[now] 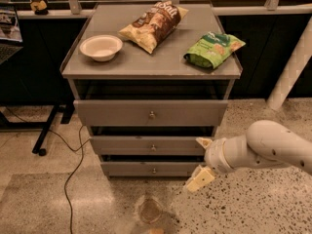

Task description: Open bottom drawer

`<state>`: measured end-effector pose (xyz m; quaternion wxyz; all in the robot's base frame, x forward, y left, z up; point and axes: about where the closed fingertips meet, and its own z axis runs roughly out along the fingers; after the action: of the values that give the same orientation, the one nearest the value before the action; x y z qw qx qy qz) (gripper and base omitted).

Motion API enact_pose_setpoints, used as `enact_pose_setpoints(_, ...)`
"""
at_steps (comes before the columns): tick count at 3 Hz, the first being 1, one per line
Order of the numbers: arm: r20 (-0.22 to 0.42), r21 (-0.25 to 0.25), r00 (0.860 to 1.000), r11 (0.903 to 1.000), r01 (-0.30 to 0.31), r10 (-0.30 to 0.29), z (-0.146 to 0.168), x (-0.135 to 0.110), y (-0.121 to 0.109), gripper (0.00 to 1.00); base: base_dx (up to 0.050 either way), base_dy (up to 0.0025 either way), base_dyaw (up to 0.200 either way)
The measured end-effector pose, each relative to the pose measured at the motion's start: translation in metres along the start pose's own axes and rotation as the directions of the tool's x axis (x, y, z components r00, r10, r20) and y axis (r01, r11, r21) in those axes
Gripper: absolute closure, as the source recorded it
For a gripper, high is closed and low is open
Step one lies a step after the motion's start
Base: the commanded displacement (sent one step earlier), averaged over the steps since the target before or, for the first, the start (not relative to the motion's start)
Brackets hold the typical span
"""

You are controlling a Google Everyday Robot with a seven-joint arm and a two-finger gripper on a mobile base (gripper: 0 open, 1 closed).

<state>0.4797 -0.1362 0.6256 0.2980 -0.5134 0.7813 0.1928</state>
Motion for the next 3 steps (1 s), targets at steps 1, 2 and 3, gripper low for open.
enact_pose_setpoints(1,0.039,0.009,0.999,0.9999,-0.013,0.013,0.027,0.018,-0.003,0.00,0.000,0.00000,0.000)
enact_pose_setpoints(2,0.045,0.016,0.998,0.9992,-0.037,0.036,0.056,0.038,-0.007,0.00,0.000,0.00000,0.000)
enact_pose_setpoints(3,0.037,0.009,0.996,0.9968,-0.079,0.079,0.087,0.062,-0.012,0.00,0.000,0.00000,0.000)
